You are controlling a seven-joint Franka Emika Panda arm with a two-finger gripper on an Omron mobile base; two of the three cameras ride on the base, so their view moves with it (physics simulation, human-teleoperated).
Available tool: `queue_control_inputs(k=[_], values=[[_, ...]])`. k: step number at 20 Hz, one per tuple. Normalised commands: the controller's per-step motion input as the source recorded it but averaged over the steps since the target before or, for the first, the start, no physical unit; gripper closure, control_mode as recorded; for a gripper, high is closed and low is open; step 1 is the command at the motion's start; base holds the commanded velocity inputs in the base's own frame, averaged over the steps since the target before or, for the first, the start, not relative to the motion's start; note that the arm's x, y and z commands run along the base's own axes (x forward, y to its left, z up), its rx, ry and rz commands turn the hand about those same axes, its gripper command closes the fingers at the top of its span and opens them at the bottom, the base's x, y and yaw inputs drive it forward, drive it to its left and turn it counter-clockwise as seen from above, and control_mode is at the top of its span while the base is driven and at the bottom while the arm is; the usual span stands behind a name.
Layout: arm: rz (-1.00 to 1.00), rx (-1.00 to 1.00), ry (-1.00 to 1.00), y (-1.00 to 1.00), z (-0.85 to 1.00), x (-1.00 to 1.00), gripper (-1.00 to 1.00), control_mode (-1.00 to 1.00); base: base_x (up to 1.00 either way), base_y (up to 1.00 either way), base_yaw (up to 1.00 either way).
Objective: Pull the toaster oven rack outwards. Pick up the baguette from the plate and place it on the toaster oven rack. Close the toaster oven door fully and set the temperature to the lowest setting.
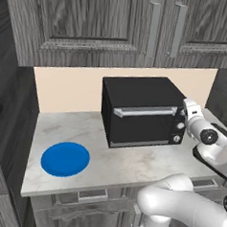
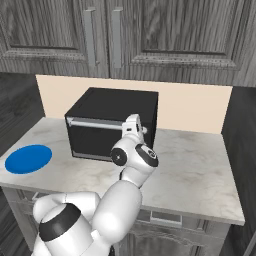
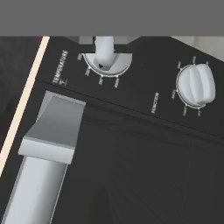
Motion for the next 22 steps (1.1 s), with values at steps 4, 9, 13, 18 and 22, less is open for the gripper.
queue_control_inputs(k=[4,9,13,18,22], values=[[0.04,-0.15,0.11,0.1,0.0,0.0,1.0,-1.0,0.0,0.0,0.0],[0.02,-0.16,0.14,0.11,0.0,0.01,1.0,-1.0,0.0,0.0,0.0],[0.0,-0.12,0.09,0.0,-0.06,0.04,1.0,-1.0,0.0,0.0,0.0],[0.03,-0.07,0.01,0.0,-0.21,0.0,1.0,-1.0,0.0,0.0,0.0],[0.05,-0.03,0.0,0.0,-0.38,0.0,1.0,-1.0,0.0,0.0,0.0]])
